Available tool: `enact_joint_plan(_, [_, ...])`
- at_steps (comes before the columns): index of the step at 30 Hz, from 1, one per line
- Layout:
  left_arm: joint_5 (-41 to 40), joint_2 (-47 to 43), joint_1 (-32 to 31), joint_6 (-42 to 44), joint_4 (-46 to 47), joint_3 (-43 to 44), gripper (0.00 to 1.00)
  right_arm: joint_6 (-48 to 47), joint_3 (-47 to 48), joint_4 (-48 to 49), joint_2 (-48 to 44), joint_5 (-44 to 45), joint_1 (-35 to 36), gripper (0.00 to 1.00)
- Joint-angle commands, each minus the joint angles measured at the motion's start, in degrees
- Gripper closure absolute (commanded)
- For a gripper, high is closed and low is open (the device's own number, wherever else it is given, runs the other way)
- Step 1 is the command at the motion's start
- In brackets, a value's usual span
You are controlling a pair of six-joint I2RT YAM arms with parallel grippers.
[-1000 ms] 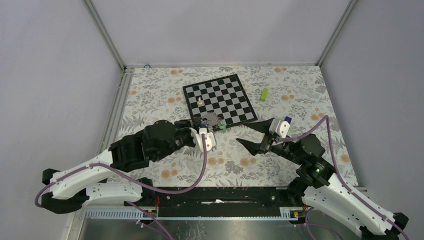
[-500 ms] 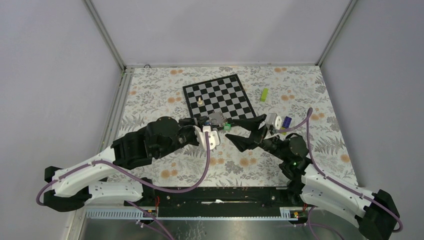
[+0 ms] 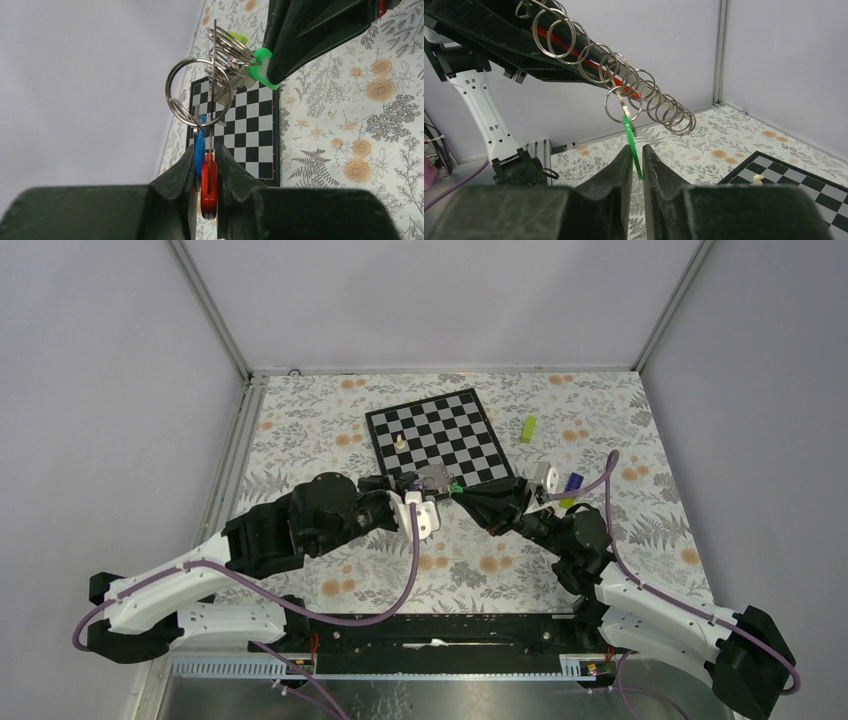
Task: Remove the keys from the keyring
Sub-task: Adjust the key on the keyring.
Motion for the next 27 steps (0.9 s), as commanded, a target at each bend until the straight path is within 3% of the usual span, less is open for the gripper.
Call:
enact_joint_plan(1, [0.02, -1.24, 0.1, -0.25, 5.2, 2.96, 1.0, -0.53, 1.63, 0.84, -2.39, 0.07, -0.23, 0.84])
enact_joint_plan(6, [-1.0, -2.27, 0.1, 0.32, 5.07, 2.08, 1.0, -3.28, 2.88, -6.86, -7.53, 1.31, -0.27, 0.94])
enact_joint_plan(10, [-1.62, -3.53, 0.1, 1.45, 4.89, 0.76, 1.0, -7.3, 6.78, -19.77, -12.05, 1.03, -0.23, 0.98])
enact_joint_plan(15, [-1.86, -3.45, 0.1, 1.93, 2.16, 0.22, 1.0, -10.09, 12.08, -29.21, -14.55, 0.3, -0.24, 0.99])
enact_joint_plan(27, [-1.87, -2.1, 0.1, 0.92, 0.81, -1.49, 1.0, -13.28, 20.36, -35.21, -13.23, -2.0, -0.24, 1.0])
